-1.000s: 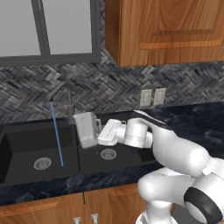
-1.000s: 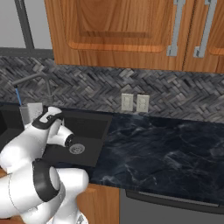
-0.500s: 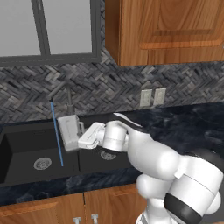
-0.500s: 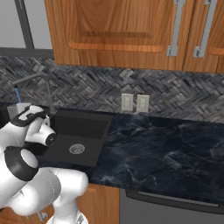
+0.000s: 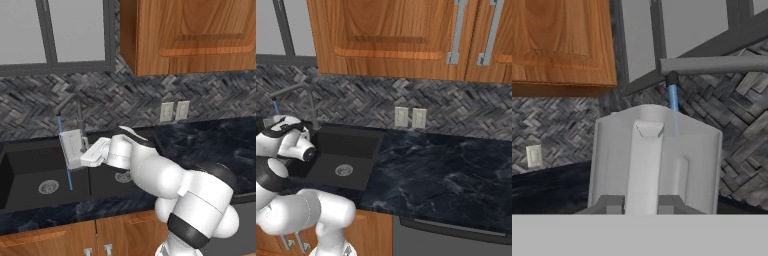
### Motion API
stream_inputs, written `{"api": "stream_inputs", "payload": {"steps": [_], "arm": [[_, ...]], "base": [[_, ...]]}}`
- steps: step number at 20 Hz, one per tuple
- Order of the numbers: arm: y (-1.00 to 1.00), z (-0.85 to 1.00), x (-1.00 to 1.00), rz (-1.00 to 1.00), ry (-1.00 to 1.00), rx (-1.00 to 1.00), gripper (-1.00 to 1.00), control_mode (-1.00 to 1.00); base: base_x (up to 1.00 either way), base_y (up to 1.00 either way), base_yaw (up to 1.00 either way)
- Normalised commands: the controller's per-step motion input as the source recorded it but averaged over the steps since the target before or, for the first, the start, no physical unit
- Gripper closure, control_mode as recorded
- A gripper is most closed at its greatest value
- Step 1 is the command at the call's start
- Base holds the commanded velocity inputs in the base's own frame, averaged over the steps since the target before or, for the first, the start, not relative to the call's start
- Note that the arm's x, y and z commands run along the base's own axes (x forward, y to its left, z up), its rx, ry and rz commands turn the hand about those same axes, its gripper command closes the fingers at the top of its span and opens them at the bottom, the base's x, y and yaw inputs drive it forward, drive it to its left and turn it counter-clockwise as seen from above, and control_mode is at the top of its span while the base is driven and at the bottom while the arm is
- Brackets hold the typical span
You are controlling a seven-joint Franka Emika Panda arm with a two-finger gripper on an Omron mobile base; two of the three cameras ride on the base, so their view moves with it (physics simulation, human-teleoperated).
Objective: Turn on the sink faucet and place the jug under the water for a few seconds to fill it up.
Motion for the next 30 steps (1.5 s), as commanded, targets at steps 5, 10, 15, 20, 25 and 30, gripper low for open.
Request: {"api": "stream_inputs", "payload": {"steps": [5, 10, 15, 20, 25, 30], "arm": [[0.27, 0.00, 0.28, 0.00, 0.00, -0.01, 1.00, -1.00], [0.26, 0.00, 0.29, 0.00, 0.00, -0.01, 1.00, -1.00], [0.19, -0.03, 0.21, 0.00, 0.00, 0.00, 1.00, -1.00], [0.01, -0.03, 0.07, 0.00, 0.00, 0.00, 1.00, -1.00], [0.00, 0.00, -0.02, 0.00, 0.00, 0.00, 1.00, -1.00], [0.02, 0.00, 0.05, 0.00, 0.00, 0.00, 1.00, -1.00]], "base": [[0.00, 0.00, 0.00], [0.00, 0.00, 0.00], [0.00, 0.00, 0.00], [0.00, 0.00, 0.00], [0.00, 0.00, 0.00], [0.00, 0.00, 0.00]]}}
